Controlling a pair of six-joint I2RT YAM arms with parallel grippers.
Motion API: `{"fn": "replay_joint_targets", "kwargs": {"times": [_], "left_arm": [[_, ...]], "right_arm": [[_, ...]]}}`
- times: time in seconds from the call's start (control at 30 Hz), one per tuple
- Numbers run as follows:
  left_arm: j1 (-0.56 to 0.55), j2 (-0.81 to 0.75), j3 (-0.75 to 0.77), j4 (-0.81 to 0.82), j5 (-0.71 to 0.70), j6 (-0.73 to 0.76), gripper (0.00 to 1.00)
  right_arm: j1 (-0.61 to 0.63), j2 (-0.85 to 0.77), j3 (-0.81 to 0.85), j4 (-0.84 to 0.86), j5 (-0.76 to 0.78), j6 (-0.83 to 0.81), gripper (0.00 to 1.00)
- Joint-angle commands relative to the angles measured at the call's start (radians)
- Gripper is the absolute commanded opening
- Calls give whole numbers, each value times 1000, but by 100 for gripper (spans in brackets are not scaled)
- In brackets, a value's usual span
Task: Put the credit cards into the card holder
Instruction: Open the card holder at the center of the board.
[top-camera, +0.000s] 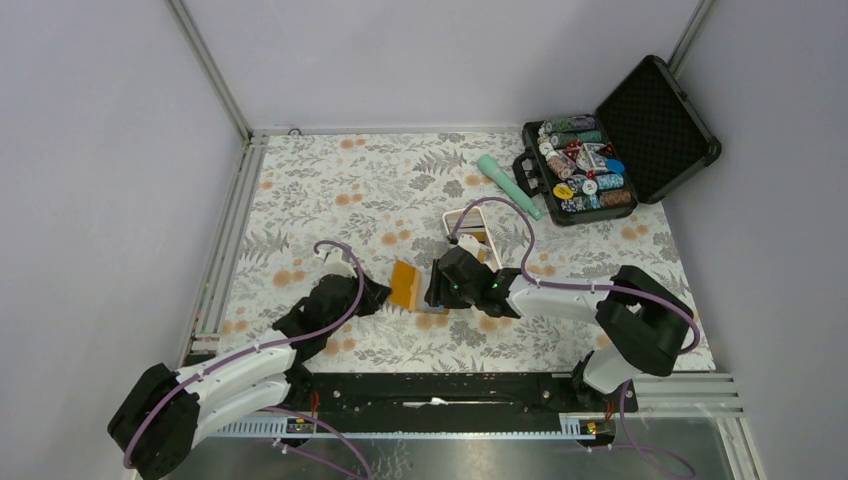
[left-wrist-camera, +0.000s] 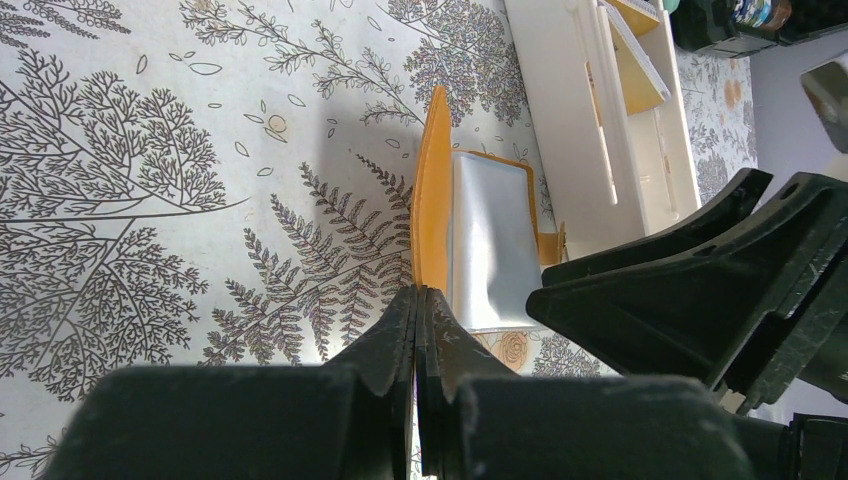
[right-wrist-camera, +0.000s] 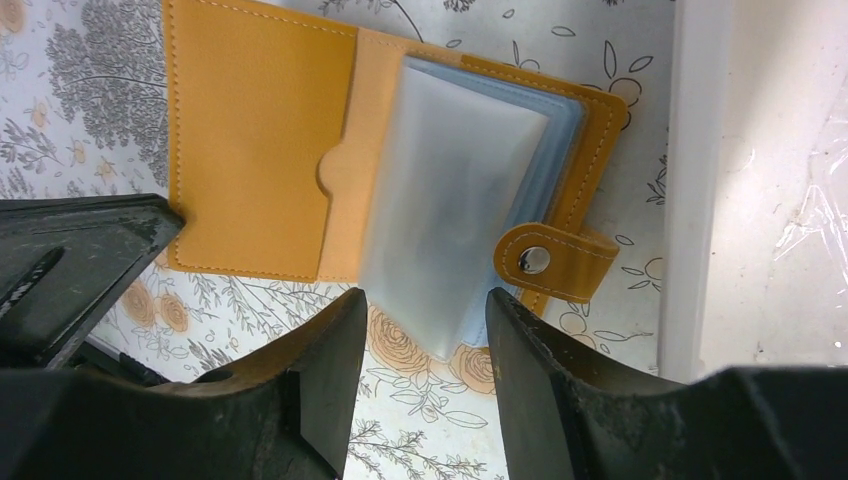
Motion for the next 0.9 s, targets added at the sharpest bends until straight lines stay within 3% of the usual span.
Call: {"fn": "replay_joint_targets", "kwargs": {"times": [0.0,0.57,0.87], "left_arm": [[4,-9,-13,37,19,7,0],[5,-8,-15,37,36,18,0],[4,29,-18,53,39,33,0]], "right_arm": [[-12,24,0,22,-19,24,54],[-13,-27,-7,110,-15,43,52],[-13,42,13,260,-87,10,47]]}}
